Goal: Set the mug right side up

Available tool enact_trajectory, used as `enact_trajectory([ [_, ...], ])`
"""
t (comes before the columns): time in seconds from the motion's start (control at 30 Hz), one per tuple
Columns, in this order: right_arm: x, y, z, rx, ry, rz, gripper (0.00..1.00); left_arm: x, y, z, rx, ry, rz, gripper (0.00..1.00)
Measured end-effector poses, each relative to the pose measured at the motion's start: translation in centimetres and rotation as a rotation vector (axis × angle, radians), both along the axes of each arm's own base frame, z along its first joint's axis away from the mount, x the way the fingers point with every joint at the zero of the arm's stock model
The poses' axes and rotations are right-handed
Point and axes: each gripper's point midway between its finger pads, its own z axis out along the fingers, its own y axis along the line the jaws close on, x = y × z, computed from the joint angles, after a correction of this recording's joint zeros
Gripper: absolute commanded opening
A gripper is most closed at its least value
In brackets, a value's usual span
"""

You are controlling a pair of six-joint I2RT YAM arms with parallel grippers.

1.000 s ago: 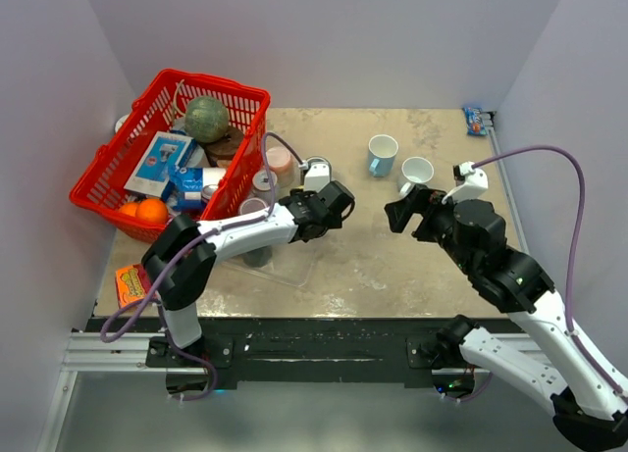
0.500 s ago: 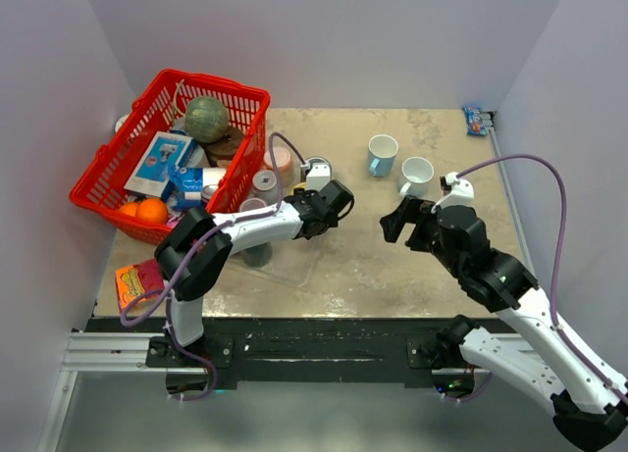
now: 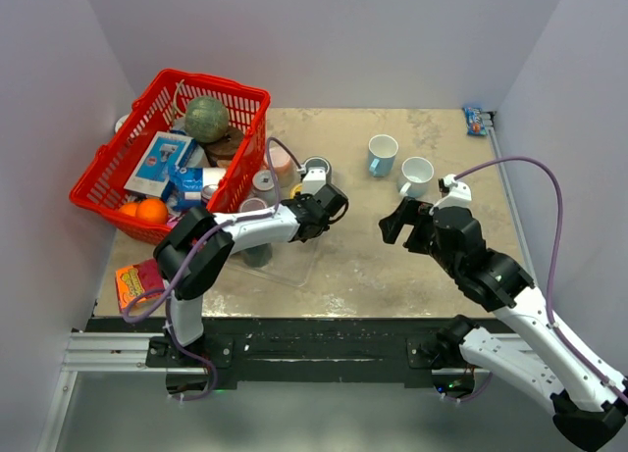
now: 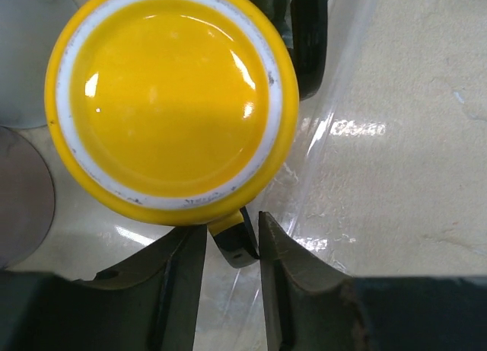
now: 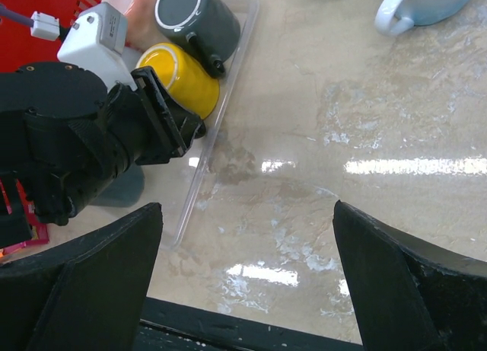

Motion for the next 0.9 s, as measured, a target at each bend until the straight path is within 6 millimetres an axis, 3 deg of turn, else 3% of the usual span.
enact_trajectory([
  [0.23, 0.0, 0.1, -0.1, -0.003, 0.005, 0.001, 0.96, -0.4, 1.0, -0.6, -0.007, -0.001, 0.014, 0.35],
  [0.57, -0.1, 0.0, -0.9, -0.008, 0.016, 0.0, 0.95, -0.3, 1.3, 2.0, -0.063, -0.055, 0.038, 0.41],
  [0.9, -0.2, -0.1, -1.3, -0.013, 0.025, -0.001, 0.95, 0.0, 1.7, 2.0, -0.064, -0.055, 0.049, 0.27],
])
